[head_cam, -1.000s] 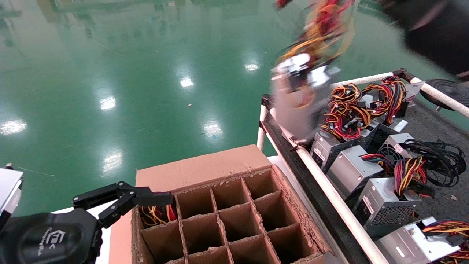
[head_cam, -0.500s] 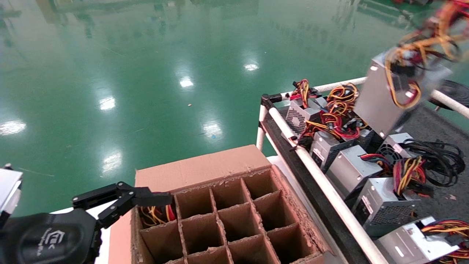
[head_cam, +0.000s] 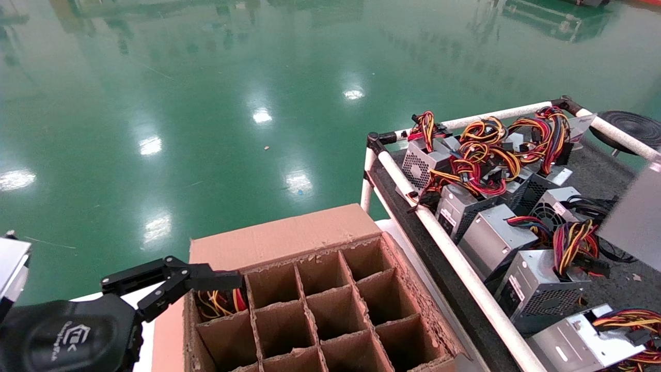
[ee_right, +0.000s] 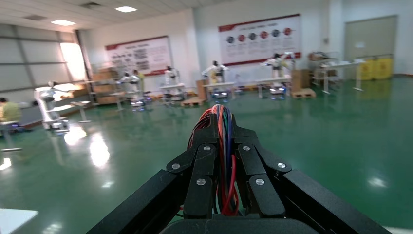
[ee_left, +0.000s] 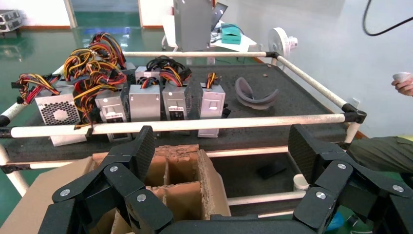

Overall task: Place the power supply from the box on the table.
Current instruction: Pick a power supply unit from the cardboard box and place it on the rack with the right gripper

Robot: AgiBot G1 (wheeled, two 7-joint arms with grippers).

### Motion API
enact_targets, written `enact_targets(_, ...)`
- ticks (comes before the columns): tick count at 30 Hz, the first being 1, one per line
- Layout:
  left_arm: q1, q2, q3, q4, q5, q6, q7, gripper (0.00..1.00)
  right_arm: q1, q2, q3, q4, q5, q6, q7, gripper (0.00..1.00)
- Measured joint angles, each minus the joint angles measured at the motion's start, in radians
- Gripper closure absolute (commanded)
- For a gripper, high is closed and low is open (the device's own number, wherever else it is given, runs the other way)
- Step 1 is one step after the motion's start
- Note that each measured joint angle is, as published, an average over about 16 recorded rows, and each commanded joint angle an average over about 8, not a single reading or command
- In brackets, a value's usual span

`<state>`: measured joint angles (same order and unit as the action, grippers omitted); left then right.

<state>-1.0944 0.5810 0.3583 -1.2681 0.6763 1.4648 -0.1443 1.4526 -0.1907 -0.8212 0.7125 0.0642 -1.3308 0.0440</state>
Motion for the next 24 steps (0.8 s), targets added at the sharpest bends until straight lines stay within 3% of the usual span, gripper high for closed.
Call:
enact_targets(11,0.000,0.000,0.000,0.000,0.000,0.000,0.000,0.00,-0.225,0.079,-0.054,-0.088,0.199,-0.072,-0.084,1.00)
enact_targets(24,0.000,0.000,0.000,0.000,0.000,0.000,0.000,0.00,-0.425,0.090,-0.130,-0.166,0.373,-0.168,-0.155,1.00)
